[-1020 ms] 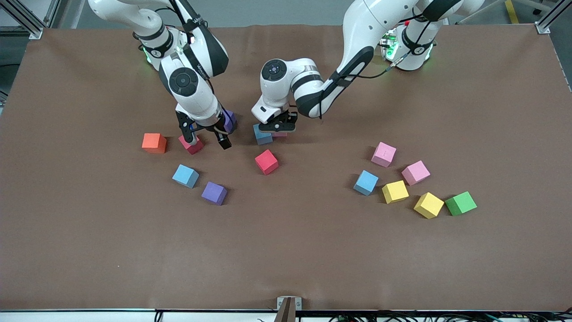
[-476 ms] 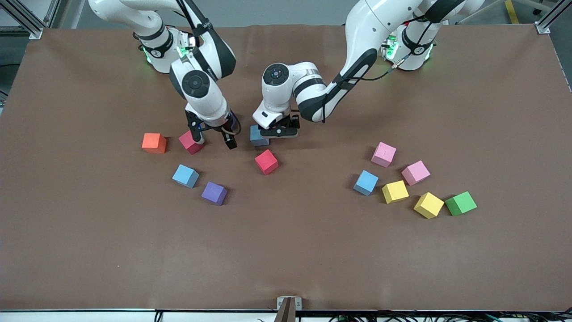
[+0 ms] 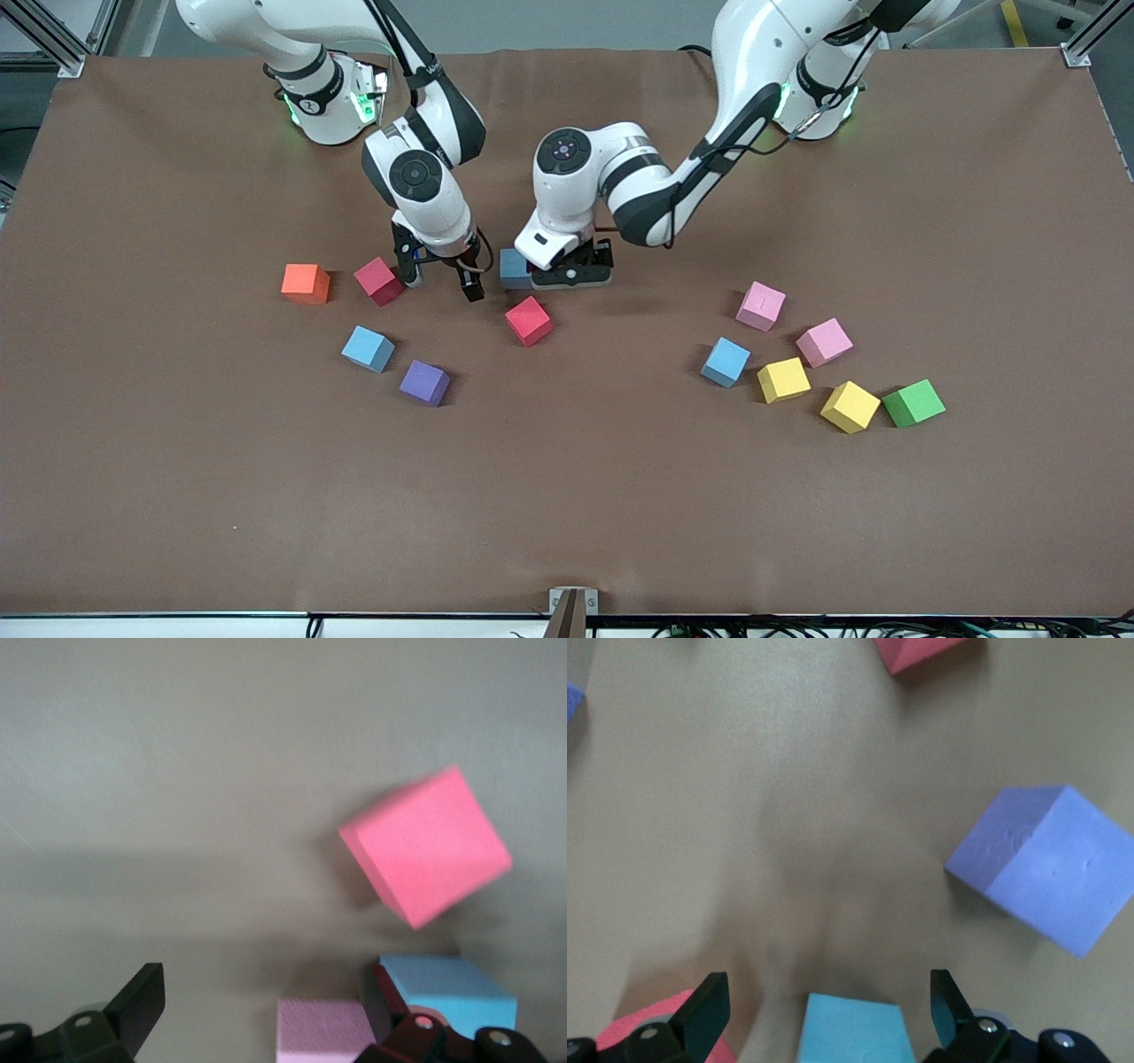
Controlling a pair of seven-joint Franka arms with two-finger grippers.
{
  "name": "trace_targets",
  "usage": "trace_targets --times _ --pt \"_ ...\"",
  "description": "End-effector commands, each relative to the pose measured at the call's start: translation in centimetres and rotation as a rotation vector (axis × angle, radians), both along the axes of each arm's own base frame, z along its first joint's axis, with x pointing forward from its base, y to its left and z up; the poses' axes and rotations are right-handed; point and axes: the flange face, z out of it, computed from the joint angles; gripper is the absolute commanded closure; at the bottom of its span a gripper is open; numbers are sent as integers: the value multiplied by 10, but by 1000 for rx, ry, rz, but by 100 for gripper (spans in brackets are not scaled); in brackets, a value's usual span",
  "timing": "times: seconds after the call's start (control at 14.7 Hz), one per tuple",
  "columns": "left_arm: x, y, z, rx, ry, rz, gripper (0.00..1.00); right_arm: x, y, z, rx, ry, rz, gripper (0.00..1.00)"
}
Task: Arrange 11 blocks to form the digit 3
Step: 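Lower the pink cube beside the cyan cube and open the left gripper, then grasp the cyan cube with the right gripper while the left gripper withdraws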
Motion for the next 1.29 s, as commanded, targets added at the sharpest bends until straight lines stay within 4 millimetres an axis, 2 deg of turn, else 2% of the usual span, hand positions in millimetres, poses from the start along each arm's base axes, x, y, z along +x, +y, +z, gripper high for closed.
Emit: trace_targets --times 0.0,0.14,0.34,0.61,0.75,0.95,1.22 --pt "43 40 19 8 -24 11 0 2 30 -4 10 2 -92 0" --pt "71 73 25 12 -32 47 0 -2 38 -7 8 2 -89 0" --pt "109 124 25 20 -29 120 0 -16 52 -10 0 10 -87 0" --pt "145 192 24 59 0 301 0 -29 63 -15 -7 16 -89 0" --pt "155 217 20 60 6 447 0 -28 63 -19 -9 15 -92 0" --pt "156 244 7 72 24 677 0 -26 65 -28 -15 19 -92 5" --pt "150 263 -9 84 36 926 0 -24 67 -27 -6 9 -93 10"
